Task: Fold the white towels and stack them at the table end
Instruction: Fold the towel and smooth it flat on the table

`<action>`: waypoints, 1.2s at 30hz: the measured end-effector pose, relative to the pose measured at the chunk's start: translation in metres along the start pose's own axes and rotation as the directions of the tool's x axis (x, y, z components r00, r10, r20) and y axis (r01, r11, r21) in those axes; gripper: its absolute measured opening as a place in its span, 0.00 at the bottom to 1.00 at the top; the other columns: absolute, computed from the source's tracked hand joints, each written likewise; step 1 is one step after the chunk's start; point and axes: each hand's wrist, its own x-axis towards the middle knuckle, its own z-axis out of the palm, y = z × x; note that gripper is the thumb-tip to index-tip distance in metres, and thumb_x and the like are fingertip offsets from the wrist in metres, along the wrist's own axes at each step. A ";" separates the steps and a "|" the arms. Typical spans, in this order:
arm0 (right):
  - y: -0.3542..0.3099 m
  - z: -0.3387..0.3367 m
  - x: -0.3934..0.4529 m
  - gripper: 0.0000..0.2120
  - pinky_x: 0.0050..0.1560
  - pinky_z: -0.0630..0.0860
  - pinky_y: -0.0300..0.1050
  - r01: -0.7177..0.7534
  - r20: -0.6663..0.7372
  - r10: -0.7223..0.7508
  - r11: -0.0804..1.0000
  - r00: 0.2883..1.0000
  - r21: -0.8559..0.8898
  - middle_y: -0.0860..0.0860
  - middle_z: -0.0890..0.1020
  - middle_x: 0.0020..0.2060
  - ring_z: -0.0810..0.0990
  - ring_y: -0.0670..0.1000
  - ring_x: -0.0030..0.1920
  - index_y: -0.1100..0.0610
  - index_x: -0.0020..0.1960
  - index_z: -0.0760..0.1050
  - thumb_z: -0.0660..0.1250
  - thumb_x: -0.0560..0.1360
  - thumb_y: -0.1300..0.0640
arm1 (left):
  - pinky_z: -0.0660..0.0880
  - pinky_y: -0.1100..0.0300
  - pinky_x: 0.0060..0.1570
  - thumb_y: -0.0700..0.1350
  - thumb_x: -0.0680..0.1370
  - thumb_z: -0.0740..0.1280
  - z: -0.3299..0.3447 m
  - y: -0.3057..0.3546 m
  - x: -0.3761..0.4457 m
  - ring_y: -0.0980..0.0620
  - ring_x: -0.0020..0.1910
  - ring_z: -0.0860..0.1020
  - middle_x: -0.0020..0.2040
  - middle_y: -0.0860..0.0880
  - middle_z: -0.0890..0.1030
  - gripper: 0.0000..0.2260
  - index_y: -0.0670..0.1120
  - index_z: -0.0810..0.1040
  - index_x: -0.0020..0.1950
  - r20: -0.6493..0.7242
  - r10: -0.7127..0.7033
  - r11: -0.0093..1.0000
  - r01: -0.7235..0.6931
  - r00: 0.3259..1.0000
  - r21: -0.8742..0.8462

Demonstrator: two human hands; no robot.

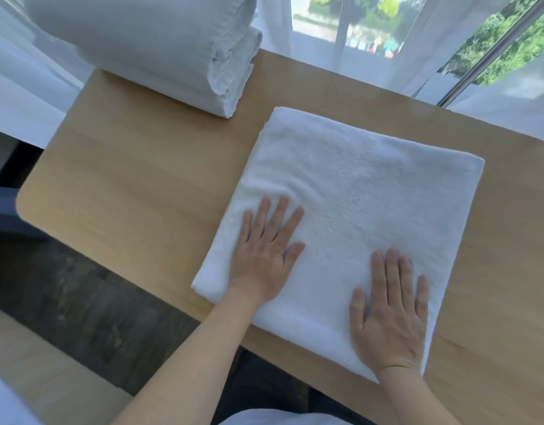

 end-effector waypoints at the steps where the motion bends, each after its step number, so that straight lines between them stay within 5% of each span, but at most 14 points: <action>1: 0.000 0.001 0.000 0.33 0.79 0.47 0.61 0.002 -0.007 -0.002 1.000 1.000 -0.003 0.53 0.51 0.82 0.50 0.55 0.81 0.58 0.82 0.51 0.48 0.81 0.45 | 0.39 0.45 0.78 0.61 0.84 0.37 0.000 -0.003 0.006 0.49 0.81 0.36 0.83 0.53 0.39 0.26 0.57 0.40 0.82 -0.016 -0.003 1.000 0.003 1.000 -0.004; 14: -0.002 0.000 0.002 0.31 0.79 0.48 0.62 0.000 -0.042 0.000 1.000 0.999 0.001 0.55 0.55 0.81 0.55 0.57 0.80 0.59 0.81 0.55 0.49 0.82 0.46 | 0.37 0.51 0.78 0.58 0.84 0.40 -0.027 -0.031 0.114 0.51 0.81 0.36 0.82 0.58 0.39 0.25 0.60 0.40 0.81 -0.047 -0.014 0.987 0.006 0.999 -0.158; 24: -0.007 -0.008 0.005 0.32 0.78 0.52 0.64 -0.012 -0.013 0.012 1.000 1.000 -0.026 0.55 0.56 0.81 0.53 0.56 0.81 0.60 0.81 0.55 0.52 0.80 0.48 | 0.38 0.48 0.78 0.61 0.84 0.41 -0.064 -0.032 0.206 0.47 0.81 0.36 0.82 0.54 0.36 0.26 0.58 0.38 0.81 0.177 -0.110 0.982 0.135 0.978 -0.134; 30: -0.007 -0.006 0.003 0.32 0.79 0.50 0.62 -0.015 -0.006 0.015 0.999 1.000 -0.038 0.55 0.55 0.81 0.50 0.54 0.81 0.58 0.81 0.54 0.51 0.81 0.47 | 0.35 0.46 0.78 0.61 0.83 0.40 -0.028 -0.003 0.078 0.45 0.80 0.35 0.82 0.48 0.36 0.30 0.52 0.37 0.81 0.026 -0.044 0.997 0.045 0.999 -0.058; 36: -0.006 -0.007 0.000 0.32 0.79 0.46 0.59 -0.033 0.011 0.033 0.999 0.999 -0.034 0.54 0.54 0.81 0.48 0.53 0.81 0.58 0.82 0.51 0.50 0.82 0.45 | 0.37 0.48 0.78 0.62 0.82 0.40 0.016 0.019 -0.075 0.46 0.81 0.40 0.83 0.48 0.40 0.31 0.51 0.40 0.82 0.042 0.026 0.999 -0.027 0.999 0.023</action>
